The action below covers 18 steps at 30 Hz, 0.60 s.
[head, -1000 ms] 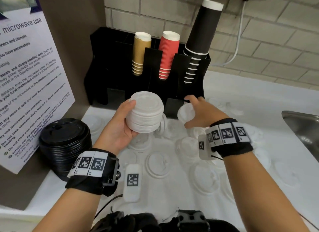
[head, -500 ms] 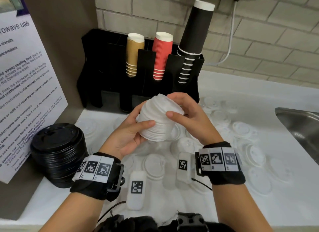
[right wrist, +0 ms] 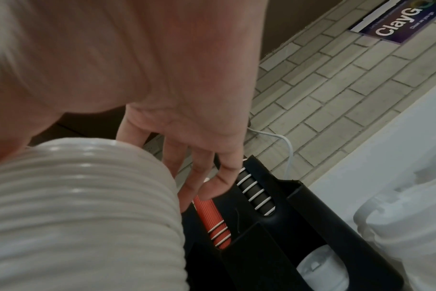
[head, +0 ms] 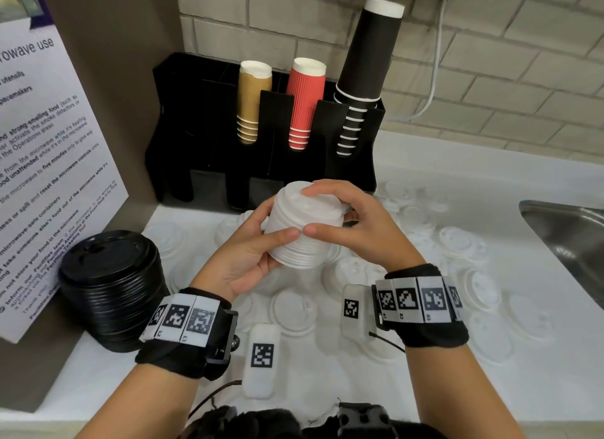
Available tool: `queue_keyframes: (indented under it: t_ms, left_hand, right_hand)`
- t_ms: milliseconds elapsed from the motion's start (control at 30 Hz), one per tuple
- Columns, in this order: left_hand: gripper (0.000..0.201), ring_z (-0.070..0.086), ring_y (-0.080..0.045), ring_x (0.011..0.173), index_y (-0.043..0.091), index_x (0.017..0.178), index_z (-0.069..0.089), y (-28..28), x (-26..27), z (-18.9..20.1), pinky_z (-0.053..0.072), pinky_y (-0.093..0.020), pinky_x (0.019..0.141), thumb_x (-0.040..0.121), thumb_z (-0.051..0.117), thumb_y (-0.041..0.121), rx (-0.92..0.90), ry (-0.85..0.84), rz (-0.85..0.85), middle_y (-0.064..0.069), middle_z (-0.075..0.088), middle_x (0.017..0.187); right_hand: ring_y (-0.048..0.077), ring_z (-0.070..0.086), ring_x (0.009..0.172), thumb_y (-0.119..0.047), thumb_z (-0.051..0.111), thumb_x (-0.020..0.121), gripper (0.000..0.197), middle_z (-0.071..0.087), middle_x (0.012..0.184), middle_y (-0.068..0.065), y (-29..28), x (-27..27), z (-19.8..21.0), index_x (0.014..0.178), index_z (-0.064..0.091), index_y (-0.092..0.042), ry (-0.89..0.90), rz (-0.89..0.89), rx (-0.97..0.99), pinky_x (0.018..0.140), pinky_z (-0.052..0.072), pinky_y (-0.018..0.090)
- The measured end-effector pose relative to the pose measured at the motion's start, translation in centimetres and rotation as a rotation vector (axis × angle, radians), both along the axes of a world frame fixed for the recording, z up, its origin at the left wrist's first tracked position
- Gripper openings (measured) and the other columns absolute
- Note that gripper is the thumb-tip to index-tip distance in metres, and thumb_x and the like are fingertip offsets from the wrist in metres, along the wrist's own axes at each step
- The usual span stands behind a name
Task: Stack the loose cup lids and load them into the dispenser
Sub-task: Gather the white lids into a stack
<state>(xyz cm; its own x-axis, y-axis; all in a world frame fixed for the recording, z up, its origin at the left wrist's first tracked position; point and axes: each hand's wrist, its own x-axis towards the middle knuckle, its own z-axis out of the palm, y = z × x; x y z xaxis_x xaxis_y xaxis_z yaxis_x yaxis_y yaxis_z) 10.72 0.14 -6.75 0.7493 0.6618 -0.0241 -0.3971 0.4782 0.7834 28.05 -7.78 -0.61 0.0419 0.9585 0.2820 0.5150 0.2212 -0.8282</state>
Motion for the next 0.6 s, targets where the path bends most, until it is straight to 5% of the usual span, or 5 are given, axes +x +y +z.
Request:
queue_keyframes:
  t_ms: [200, 333, 400, 467, 600]
  left_hand:
    - [0.108, 0.066, -0.02, 0.112, 0.022, 0.135, 0.052, 0.3, -0.5, 0.3, 0.059, -0.031, 0.077, 0.039, 0.099, 0.039, -0.043, -0.048, 0.068, -0.004, 0.067, 0.125]
    - [0.092, 0.065, -0.018, 0.113, 0.021, 0.127, 0.057, 1.1, -1.6, 0.3, 0.059, -0.033, 0.085, 0.046, 0.097, 0.034, -0.118, -0.096, 0.174, -0.002, 0.067, 0.125]
    - [0.062, 0.063, -0.018, 0.115, 0.022, 0.129, 0.055, 1.5, -2.1, 0.2, 0.058, -0.032, 0.086, 0.071, 0.077, 0.025, -0.105, -0.086, 0.224, -0.003, 0.064, 0.128]
    - [0.055, 0.059, -0.021, 0.121, 0.022, 0.135, 0.051, 1.8, -2.5, 0.1, 0.058, -0.032, 0.086, 0.08, 0.06, 0.023, -0.087, -0.067, 0.248, -0.005, 0.059, 0.135]
    - [0.093, 0.06, -0.021, 0.121, 0.024, 0.132, 0.054, 2.0, -2.7, 0.3, 0.059, -0.033, 0.085, 0.049, 0.095, 0.036, -0.068, -0.064, 0.229, -0.003, 0.06, 0.135]
  right_hand:
    - [0.004, 0.048, 0.125, -0.039, 0.072, 0.08, 0.053, 0.048, 0.138, -0.016, 0.5, 1.4, 1.1, 0.13, 0.053, -0.038, 0.006, 0.032, -0.064, 0.091, 0.044, 0.015]
    - [-0.007, 0.057, 0.101, -0.031, 0.062, 0.092, 0.027, 0.059, 0.123, -0.009, 0.7, 4.6, 1.7, 0.119, 0.059, -0.034, 0.01, -0.165, -0.137, 0.086, 0.044, 0.01]
    - [-0.01, 0.057, 0.085, -0.026, 0.063, 0.092, 0.021, 0.063, 0.114, -0.002, 0.8, 5.9, 1.1, 0.113, 0.063, -0.026, -0.185, -0.158, -0.305, 0.073, 0.04, 0.001]
    - [0.001, 0.054, 0.092, -0.035, 0.068, 0.087, 0.031, 0.062, 0.117, -0.003, 0.8, 6.4, 0.2, 0.116, 0.062, -0.023, -0.477, -0.107, -0.524, 0.073, 0.04, 0.002]
    - [0.016, 0.052, 0.102, -0.052, 0.081, 0.066, 0.071, 0.052, 0.118, -0.005, 0.5, 5.3, -2.4, 0.124, 0.046, -0.03, -0.811, 0.003, -0.863, 0.081, 0.042, 0.027]
